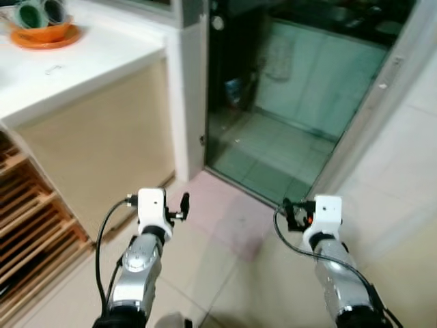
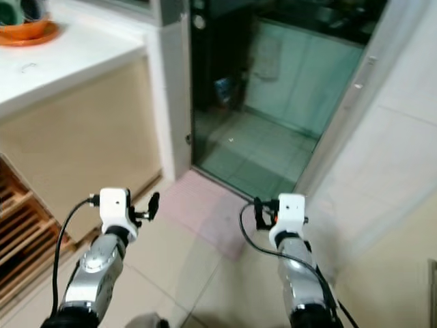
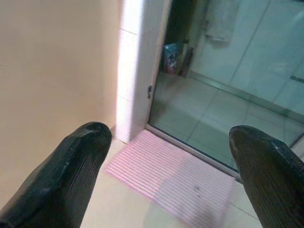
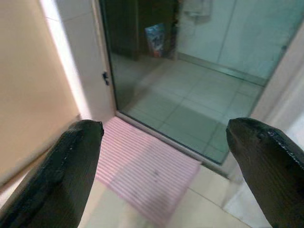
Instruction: Restocking fridge
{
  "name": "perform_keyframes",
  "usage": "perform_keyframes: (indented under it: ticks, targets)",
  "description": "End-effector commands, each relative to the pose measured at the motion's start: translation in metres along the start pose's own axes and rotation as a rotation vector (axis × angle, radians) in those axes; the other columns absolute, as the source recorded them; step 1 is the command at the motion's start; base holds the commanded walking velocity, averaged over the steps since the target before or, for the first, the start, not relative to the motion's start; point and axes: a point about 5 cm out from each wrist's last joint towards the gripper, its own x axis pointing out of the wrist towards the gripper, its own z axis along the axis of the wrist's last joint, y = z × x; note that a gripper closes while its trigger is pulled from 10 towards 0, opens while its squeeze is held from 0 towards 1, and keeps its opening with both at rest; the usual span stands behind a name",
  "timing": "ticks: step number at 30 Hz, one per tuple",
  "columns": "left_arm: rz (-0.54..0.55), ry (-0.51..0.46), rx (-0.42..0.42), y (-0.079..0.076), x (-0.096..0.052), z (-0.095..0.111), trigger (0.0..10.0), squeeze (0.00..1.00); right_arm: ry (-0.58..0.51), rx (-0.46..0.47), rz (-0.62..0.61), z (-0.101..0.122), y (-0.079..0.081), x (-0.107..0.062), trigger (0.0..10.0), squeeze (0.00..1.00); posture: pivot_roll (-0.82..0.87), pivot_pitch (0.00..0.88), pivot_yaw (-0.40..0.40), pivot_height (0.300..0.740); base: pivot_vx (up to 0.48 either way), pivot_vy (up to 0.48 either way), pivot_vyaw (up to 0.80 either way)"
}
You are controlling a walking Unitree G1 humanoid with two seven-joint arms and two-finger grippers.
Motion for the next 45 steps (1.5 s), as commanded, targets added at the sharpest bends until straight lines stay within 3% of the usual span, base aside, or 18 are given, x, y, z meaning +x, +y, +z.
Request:
perform_keyframes:
  ticks: [1,9,19,21,31,35,37,38,39,45]
  targets:
    - [0.026,-0.004,0.007,0.007,-0.001,0.002,10.0,0.0,0.016,0.016,0.021,-0.001,0.006,0.002,10.0,0.29,-0.01,0.0,-0.04,0.74,0.0,0.472,0.69]
    - [0.033,0.0,0.018,0.006,-0.004,0.0,10.0,0.0,0.028,0.021,0.039,-0.005,0.008,0.0,10.0,0.4,-0.01,0.0,-0.039,0.74,0.0,0.476,0.69]
    - [0.042,-0.005,0.036,0.011,-0.009,0.001,10.0,0.0,0.002,-0.012,0.041,-0.002,0.005,0.0,10.0,0.45,0.0,0.0,-0.04,0.74,0.0,0.459,0.68]
    - [0.05,-0.006,0.052,0.012,-0.008,0.002,10.0,0.0,-0.008,-0.021,0.053,0.0,0.007,0.002,10.0,0.56,0.0,0.0,-0.04,0.74,0.0,0.454,0.68]
    - [0.062,0.004,0.049,0.017,-0.003,0.004,10.0,0.0,-0.017,-0.037,0.065,0.003,0.012,0.005,10.0,0.55,0.0,0.0,-0.037,0.74,0.0,0.46,0.68]
    - [0.059,0.007,0.048,0.019,-0.002,0.004,10.0,0.0,-0.002,-0.035,0.077,0.0,0.014,0.005,10.0,0.5,0.0,0.0,-0.034,0.74,0.0,0.479,0.69]
    - [0.055,0.008,0.058,0.02,-0.002,0.004,10.0,0.0,0.011,-0.033,0.07,-0.003,0.014,0.004,10.0,0.15,0.0,0.0,-0.032,0.74,0.0,0.48,0.0]
    - [0.049,0.007,0.058,0.02,-0.002,0.004,10.0,0.0,0.015,-0.031,0.066,-0.004,0.014,0.004,10.0,0.15,0.0,0.0,-0.032,0.74,0.0,0.48,0.0]
    - [0.04,0.007,0.041,0.019,-0.002,0.004,10.0,0.0,0.017,-0.029,0.065,-0.005,0.014,0.003,10.0,0.0,0.0,0.0,-0.031,0.74,0.0,0.48,0.0]
    - [0.053,0.018,0.057,0.023,-0.002,0.002,10.0,0.0,0.022,-0.022,0.042,-0.008,0.01,0.002,10.0,0.0,0.0,0.0,-0.026,0.74,0.0,0.48,0.0]
